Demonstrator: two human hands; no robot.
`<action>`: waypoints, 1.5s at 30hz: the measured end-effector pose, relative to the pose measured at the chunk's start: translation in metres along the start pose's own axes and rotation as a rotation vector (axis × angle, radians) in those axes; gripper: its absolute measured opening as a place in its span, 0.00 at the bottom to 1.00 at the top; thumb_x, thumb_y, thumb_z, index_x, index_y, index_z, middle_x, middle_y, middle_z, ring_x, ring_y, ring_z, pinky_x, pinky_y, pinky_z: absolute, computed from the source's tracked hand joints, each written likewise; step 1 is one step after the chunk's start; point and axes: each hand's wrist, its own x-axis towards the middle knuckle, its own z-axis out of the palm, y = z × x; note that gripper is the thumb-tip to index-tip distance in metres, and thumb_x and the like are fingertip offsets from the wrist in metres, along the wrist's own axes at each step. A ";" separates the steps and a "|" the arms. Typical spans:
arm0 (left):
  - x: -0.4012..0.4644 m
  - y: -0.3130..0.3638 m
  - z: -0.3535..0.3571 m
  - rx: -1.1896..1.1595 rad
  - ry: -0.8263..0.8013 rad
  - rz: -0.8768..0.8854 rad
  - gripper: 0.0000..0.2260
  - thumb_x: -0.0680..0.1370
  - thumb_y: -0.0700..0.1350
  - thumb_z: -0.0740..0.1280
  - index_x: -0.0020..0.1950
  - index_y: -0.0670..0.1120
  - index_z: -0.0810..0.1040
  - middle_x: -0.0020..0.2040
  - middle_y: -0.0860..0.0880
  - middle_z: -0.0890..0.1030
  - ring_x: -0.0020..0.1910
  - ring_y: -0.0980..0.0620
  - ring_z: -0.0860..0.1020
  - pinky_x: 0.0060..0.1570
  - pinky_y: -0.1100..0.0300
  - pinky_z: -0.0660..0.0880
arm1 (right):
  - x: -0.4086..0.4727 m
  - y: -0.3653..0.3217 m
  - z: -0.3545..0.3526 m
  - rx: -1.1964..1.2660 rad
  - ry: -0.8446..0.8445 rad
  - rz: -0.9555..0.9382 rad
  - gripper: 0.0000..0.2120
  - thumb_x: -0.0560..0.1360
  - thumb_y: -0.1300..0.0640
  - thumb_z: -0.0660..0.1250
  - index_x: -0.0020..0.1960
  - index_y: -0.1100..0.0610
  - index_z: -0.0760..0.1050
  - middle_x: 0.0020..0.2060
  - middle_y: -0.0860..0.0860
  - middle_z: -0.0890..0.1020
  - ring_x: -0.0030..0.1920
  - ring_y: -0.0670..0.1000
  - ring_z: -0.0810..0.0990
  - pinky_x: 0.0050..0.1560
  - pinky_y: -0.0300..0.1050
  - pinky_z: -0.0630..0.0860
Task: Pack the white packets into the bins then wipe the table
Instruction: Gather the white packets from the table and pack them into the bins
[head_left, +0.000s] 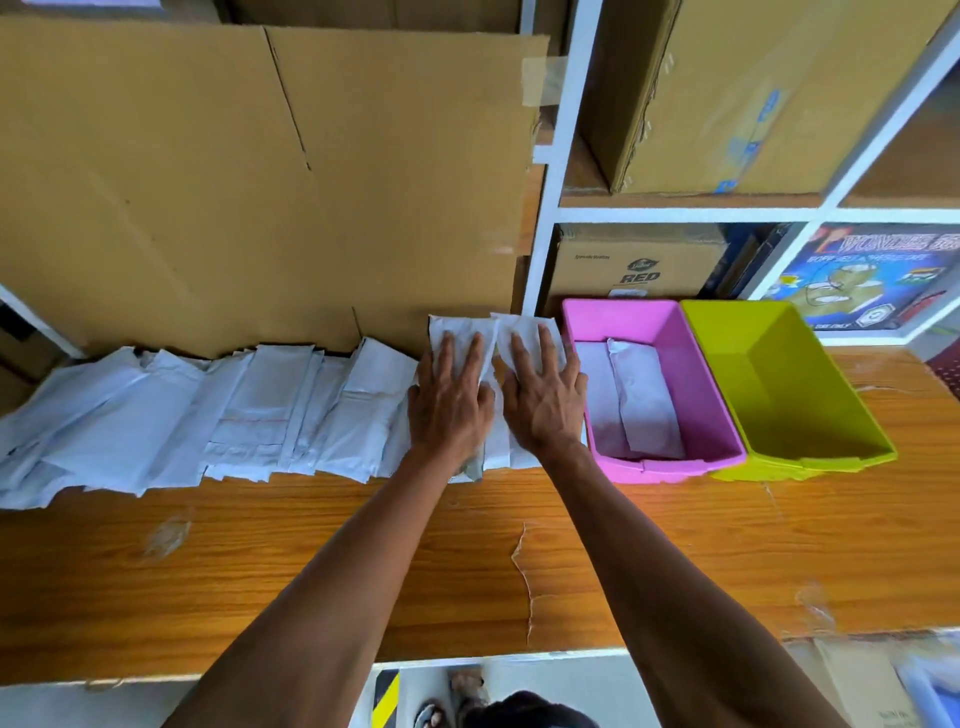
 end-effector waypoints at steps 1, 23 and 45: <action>-0.001 0.007 -0.001 0.002 0.006 0.013 0.31 0.85 0.57 0.57 0.86 0.61 0.47 0.87 0.49 0.49 0.83 0.39 0.54 0.71 0.37 0.70 | -0.002 0.005 -0.005 -0.005 0.012 0.010 0.28 0.86 0.39 0.49 0.85 0.42 0.53 0.85 0.53 0.52 0.82 0.69 0.52 0.74 0.68 0.62; 0.075 0.207 0.085 -0.015 -0.028 0.103 0.32 0.82 0.63 0.45 0.87 0.57 0.49 0.87 0.45 0.53 0.84 0.38 0.54 0.76 0.39 0.67 | 0.066 0.212 -0.057 -0.085 0.055 0.137 0.27 0.85 0.41 0.53 0.84 0.42 0.57 0.84 0.52 0.59 0.81 0.69 0.56 0.71 0.67 0.64; 0.099 0.252 0.173 0.146 -0.283 -0.045 0.39 0.84 0.48 0.63 0.87 0.46 0.41 0.86 0.39 0.37 0.84 0.32 0.39 0.82 0.35 0.47 | 0.091 0.278 -0.042 -0.022 0.022 0.167 0.29 0.84 0.41 0.50 0.84 0.46 0.59 0.83 0.54 0.62 0.81 0.70 0.56 0.70 0.66 0.65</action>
